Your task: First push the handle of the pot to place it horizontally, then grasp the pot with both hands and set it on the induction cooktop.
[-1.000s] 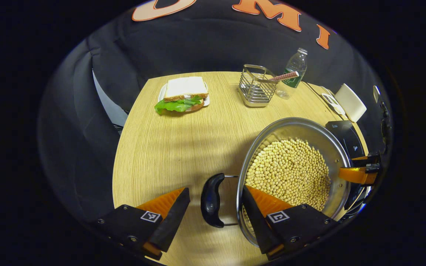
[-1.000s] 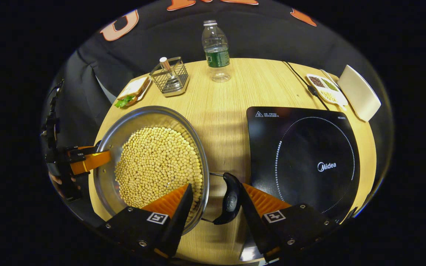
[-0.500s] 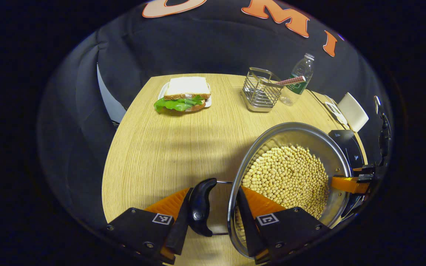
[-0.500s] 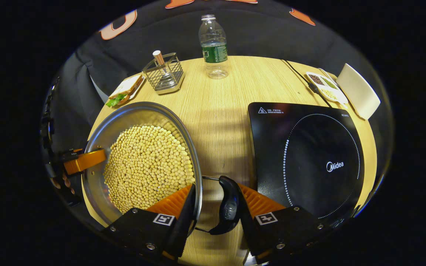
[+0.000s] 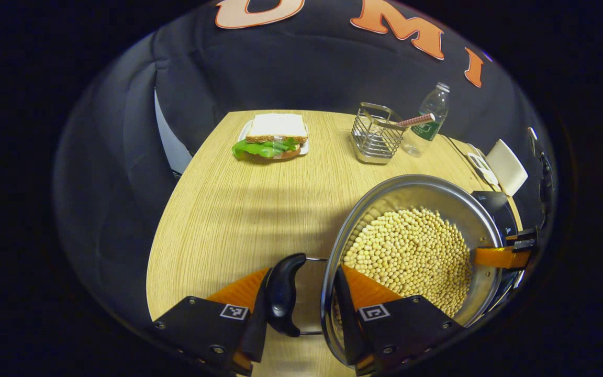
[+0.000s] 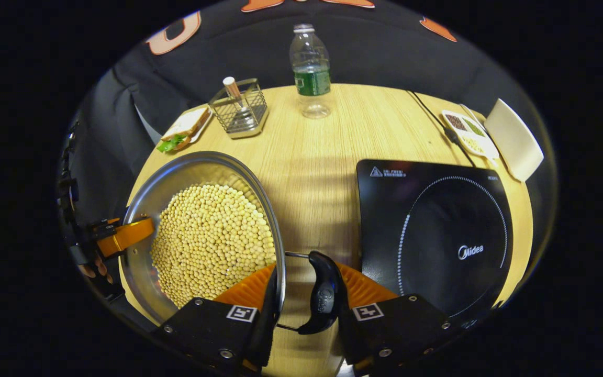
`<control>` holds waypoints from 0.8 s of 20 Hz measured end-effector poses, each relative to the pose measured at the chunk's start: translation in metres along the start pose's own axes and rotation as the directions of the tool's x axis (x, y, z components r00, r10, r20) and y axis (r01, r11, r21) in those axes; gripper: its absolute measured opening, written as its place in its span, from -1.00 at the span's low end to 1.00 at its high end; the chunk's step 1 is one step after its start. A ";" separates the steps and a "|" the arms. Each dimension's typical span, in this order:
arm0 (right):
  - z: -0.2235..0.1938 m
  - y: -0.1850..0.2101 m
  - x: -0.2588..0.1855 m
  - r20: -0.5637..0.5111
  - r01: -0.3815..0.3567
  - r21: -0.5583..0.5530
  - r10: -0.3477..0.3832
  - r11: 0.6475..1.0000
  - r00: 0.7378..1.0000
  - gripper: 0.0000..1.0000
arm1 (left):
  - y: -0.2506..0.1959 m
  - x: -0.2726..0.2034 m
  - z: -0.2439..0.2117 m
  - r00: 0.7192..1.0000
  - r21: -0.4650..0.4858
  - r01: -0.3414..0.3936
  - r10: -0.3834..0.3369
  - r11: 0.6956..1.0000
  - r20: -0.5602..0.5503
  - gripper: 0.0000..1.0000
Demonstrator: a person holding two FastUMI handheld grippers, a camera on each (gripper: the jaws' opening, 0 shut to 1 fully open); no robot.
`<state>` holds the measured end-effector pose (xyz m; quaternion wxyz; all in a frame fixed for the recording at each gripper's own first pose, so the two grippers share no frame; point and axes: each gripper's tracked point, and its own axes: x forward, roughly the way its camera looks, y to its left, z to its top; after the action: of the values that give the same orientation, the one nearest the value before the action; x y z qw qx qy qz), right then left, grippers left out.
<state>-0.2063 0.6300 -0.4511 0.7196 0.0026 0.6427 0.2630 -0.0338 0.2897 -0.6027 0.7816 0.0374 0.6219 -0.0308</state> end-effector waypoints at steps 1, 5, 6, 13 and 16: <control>0.003 -0.002 -0.007 0.010 -0.005 -0.002 0.005 1.000 1.000 0.03 | -0.001 -0.006 0.008 1.000 0.011 -0.007 0.006 1.000 0.028 0.22; 0.023 -0.023 -0.043 0.065 -0.023 0.012 0.022 1.000 0.998 -0.05 | -0.030 -0.031 0.044 0.995 0.080 -0.025 0.017 0.996 0.102 0.22; 0.026 -0.029 -0.051 0.077 -0.023 0.013 0.022 1.000 0.997 0.03 | -0.041 -0.035 0.049 0.993 0.091 -0.027 0.017 0.996 0.117 0.21; 0.033 -0.081 -0.091 0.133 -0.021 0.012 0.019 1.000 0.991 0.03 | -0.097 -0.067 0.073 0.987 0.122 -0.021 0.002 0.992 0.158 0.21; 0.033 -0.112 -0.107 0.149 -0.014 0.027 0.010 1.000 0.989 0.03 | -0.131 -0.075 0.082 0.985 0.142 -0.006 -0.019 0.990 0.169 0.21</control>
<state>-0.1377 0.5037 -0.3851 0.7638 0.0360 0.5909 0.2572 0.0167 0.1513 -0.5137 0.8270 0.0880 0.5493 -0.0806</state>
